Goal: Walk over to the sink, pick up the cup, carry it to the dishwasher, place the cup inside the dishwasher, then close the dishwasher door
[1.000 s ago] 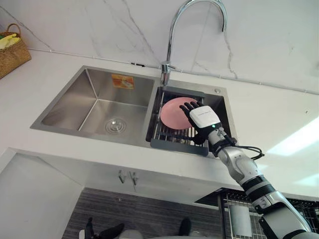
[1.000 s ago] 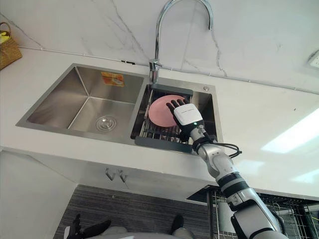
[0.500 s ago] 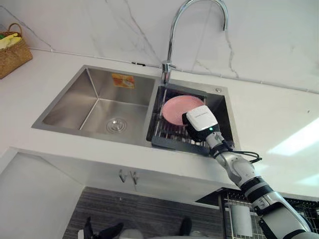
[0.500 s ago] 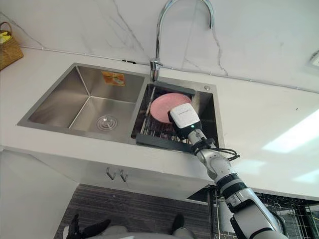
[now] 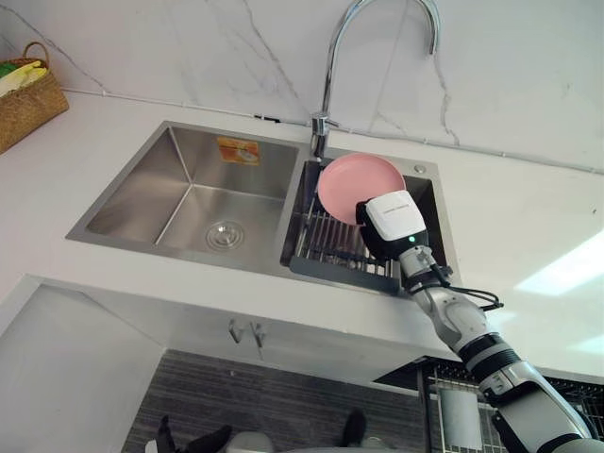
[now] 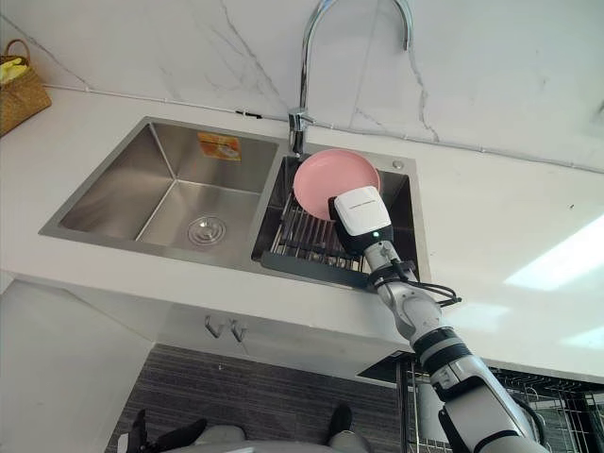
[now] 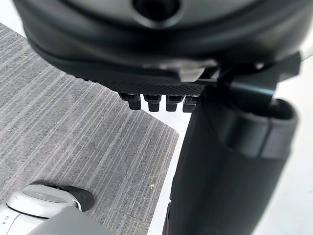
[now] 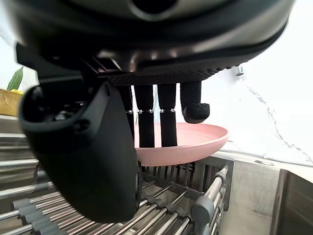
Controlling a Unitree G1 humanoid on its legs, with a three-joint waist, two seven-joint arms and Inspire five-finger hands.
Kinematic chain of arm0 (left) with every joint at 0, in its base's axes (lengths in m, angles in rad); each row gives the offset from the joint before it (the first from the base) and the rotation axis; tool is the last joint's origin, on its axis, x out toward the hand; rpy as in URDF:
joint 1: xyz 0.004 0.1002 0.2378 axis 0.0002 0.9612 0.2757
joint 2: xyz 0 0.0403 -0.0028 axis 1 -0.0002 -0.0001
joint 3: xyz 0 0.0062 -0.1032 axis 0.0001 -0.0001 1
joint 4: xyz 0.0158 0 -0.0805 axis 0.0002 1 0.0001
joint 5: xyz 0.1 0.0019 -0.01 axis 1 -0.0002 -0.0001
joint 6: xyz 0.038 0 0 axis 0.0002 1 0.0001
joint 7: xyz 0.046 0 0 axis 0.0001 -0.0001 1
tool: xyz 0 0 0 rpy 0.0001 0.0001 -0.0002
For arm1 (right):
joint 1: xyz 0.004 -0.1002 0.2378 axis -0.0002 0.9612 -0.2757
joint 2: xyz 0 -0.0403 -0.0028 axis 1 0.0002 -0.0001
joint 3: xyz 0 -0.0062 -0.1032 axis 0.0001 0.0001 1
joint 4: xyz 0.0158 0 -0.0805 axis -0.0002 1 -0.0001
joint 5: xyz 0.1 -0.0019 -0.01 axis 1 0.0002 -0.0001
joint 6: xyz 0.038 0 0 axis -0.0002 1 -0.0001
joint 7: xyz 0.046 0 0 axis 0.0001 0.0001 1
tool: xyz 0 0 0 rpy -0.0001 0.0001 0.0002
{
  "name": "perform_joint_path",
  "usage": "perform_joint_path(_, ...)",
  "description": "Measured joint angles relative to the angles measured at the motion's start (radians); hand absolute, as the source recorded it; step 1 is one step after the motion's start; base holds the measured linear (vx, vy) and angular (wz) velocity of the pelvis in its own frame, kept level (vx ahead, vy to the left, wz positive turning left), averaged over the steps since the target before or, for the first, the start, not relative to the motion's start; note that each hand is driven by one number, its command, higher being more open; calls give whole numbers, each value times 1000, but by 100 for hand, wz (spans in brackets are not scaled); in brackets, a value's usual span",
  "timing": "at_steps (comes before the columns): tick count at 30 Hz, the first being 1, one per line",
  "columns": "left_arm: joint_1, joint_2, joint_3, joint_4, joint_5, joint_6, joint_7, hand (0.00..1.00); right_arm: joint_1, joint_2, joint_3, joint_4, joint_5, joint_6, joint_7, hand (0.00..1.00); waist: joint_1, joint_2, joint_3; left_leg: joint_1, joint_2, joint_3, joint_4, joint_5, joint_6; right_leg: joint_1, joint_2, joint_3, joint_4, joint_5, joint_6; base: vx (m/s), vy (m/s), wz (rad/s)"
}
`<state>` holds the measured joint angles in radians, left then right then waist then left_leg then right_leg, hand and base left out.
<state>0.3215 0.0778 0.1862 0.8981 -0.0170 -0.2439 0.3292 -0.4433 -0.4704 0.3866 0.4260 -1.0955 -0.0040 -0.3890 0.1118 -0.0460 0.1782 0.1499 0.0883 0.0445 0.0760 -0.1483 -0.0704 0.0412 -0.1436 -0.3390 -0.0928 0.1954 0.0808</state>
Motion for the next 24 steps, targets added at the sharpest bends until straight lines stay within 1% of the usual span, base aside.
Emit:
perform_joint_path(4,7,-3,0,0,0,0,0,100,0,-4,-46,-18,57,1,0,0,-2,5,3,0,0,1,0,0,0,-1,0,1,0,0,0,0,0,0)
perform_joint_path(9,8,-8,0,-1,0,0,0,100,0,-29,-77,-92,113,-1,0,0,-12,14,9,0,0,5,-1,0,0,-3,0,6,0,0,0,0,0,-1)
perform_joint_path(14,8,-9,0,-3,3,-1,0,100,0,-40,-102,-144,121,-12,0,0,-17,16,10,6,1,15,-2,-1,0,-5,2,15,0,1,0,0,0,-6)
perform_joint_path(19,12,-10,0,-18,23,-1,-2,100,21,-42,-164,-206,134,-7,0,0,-18,17,10,12,1,26,-1,-1,0,-5,3,29,0,3,0,-14,5,-7)
perform_joint_path(21,23,-12,0,-33,59,-4,-4,100,48,-47,-208,-257,155,-4,0,0,-20,18,11,21,0,41,0,-5,0,-4,5,44,0,5,0,-24,19,-22)
perform_joint_path(24,39,-12,-3,-38,115,-4,-7,100,104,-70,-282,-362,178,-1,0,0,-21,19,12,36,-1,95,15,-24,8,-20,13,102,1,18,-1,-30,42,-56)
